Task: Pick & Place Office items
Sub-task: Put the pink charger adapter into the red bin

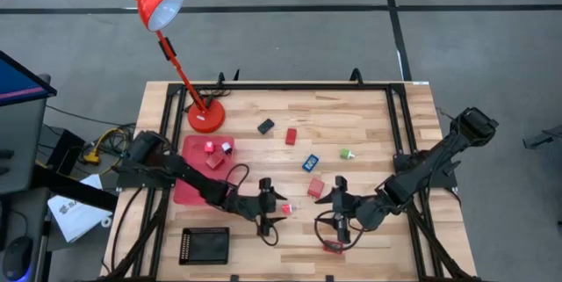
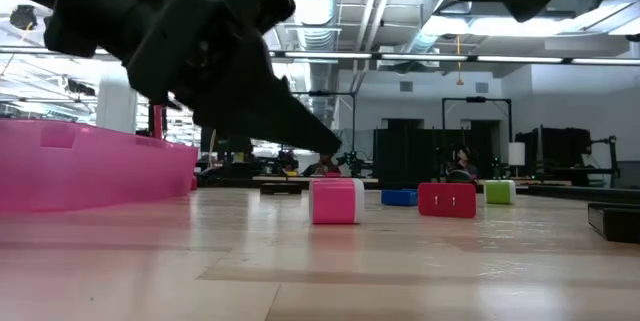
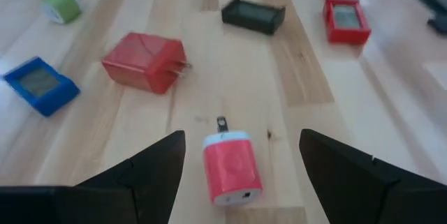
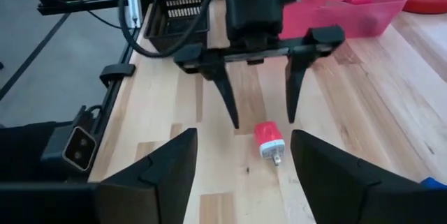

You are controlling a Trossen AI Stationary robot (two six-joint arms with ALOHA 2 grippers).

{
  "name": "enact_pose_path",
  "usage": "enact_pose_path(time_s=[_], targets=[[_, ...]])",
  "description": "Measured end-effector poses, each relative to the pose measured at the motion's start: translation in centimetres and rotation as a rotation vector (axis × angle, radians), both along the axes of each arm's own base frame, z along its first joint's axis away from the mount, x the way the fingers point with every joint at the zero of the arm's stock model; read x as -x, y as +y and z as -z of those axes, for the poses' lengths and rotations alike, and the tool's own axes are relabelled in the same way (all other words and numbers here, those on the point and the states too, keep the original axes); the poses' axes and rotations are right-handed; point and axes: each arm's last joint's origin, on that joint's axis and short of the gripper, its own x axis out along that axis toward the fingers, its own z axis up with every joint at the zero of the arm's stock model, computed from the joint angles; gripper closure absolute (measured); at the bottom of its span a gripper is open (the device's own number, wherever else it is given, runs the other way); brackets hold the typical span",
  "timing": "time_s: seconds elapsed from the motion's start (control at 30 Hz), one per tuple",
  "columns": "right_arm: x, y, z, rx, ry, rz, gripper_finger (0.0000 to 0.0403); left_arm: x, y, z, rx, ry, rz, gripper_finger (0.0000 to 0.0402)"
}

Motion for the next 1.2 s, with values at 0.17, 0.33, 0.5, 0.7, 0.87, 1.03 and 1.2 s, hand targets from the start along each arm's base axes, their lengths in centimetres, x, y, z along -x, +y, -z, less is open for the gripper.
enact_pose_path(time_s=[0.17, 0.33, 0.5, 0.7, 0.87, 1.03, 1.2], targets=[[0.3, 0.4, 0.0, -0.001, -0.003, -0.007, 0.0179, -0.7, 0.1, 0.9, -0.005, 0.033, 0.001, 0.0124], [0.4, 0.5, 0.0, -0.004, -0.004, -0.01, 0.0179, -1.0, 0.6, 1.6, 0.033, 0.05, -0.036, 0.0124], [0.6, 0.7, 0.0, -0.008, -0.001, -0.013, 0.0179, -1.2, 1.5, 2.2, 0.077, 0.08, -0.093, 0.0124], [0.8, 1.0, 0.0, -0.015, 0.0, -0.021, 0.0179, -1.3, 1.8, 2.3, 0.118, 0.098, -0.086, 0.0158], [0.8, 1.0, 0.0, -0.019, -0.002, -0.015, 0.0179, -1.3, 1.8, 2.3, 0.126, 0.099, -0.086, 0.0213], [0.8, 1.0, 0.1, -0.024, 0.003, -0.008, 0.0179, -1.3, 1.8, 2.2, 0.139, 0.093, -0.092, 0.0278], [0.9, 0.9, 0.1, -0.027, 0.006, -0.005, 0.0179, -1.6, 1.5, 1.2, 0.11, 0.019, -0.048, 0.0278]])
